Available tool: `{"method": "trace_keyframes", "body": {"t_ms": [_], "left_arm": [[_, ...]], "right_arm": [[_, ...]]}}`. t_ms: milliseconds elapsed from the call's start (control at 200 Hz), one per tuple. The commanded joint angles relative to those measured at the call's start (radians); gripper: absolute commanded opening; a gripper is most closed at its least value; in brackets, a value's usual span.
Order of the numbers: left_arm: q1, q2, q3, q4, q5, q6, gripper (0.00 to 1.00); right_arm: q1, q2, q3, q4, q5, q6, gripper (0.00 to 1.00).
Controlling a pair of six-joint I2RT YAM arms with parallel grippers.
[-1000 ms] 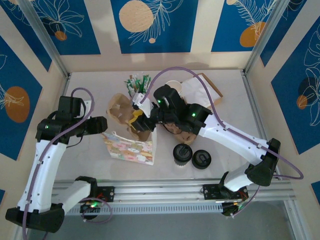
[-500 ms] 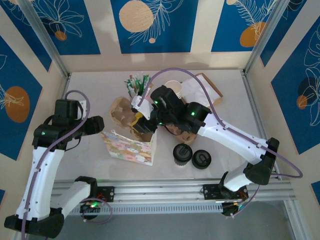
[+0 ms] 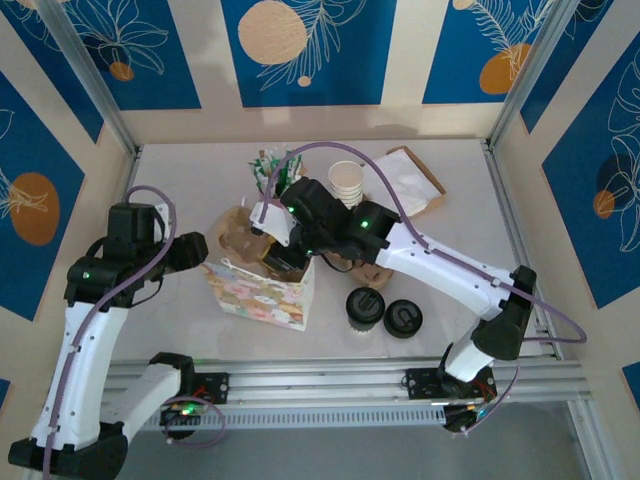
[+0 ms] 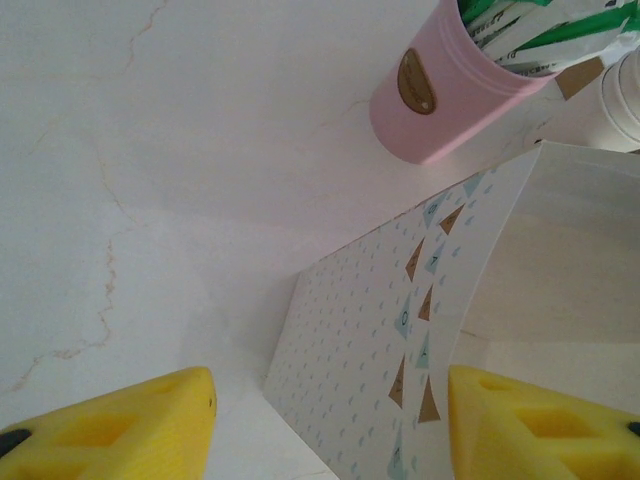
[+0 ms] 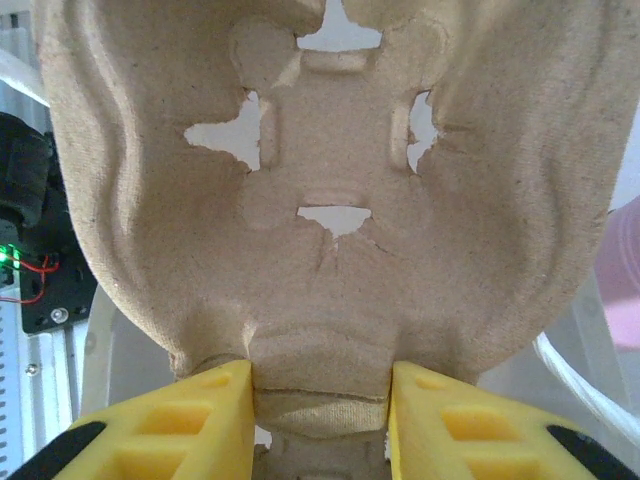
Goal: Pack the takeout coffee
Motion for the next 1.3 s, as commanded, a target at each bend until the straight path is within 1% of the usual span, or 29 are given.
{"method": "trace_keyframes", "body": {"t_ms": [0, 100, 320, 720, 895, 1005, 1146, 1296], "left_arm": [[-0.005, -0.022, -0.007, 0.015, 0.013, -0.022, 0.60], [-0.004, -0.030, -0.010, 0.009, 0.039, -0.023, 0.60], [-0.006, -0.039, -0.013, 0.004, 0.047, -0.027, 0.60], [-0.005, -0.047, -0.019, 0.002, 0.040, -0.023, 0.61], [-0.004, -0.050, -0.022, 0.001, 0.013, -0.022, 0.61], [-0.005, -0.047, -0.023, -0.001, 0.005, -0.020, 0.61], [-0.005, -0.045, -0.026, 0.004, 0.009, -0.020, 0.61], [-0.005, -0.044, -0.033, 0.008, 0.016, -0.020, 0.61]], "right_arm": [[0.010, 0.023, 0.050, -0.073, 0.024, -0.025, 0.37], [0.010, 0.040, 0.071, -0.100, 0.029, -0.032, 0.37], [0.014, 0.076, 0.114, -0.154, 0.035, -0.049, 0.37], [0.026, 0.166, 0.213, -0.267, 0.061, -0.106, 0.37], [0.028, 0.184, 0.227, -0.280, 0.064, -0.117, 0.37], [0.033, 0.205, 0.242, -0.310, 0.096, -0.133, 0.37], [0.034, 0.230, 0.261, -0.353, 0.120, -0.156, 0.37], [0.036, 0.242, 0.274, -0.372, 0.114, -0.176, 0.37]]}}
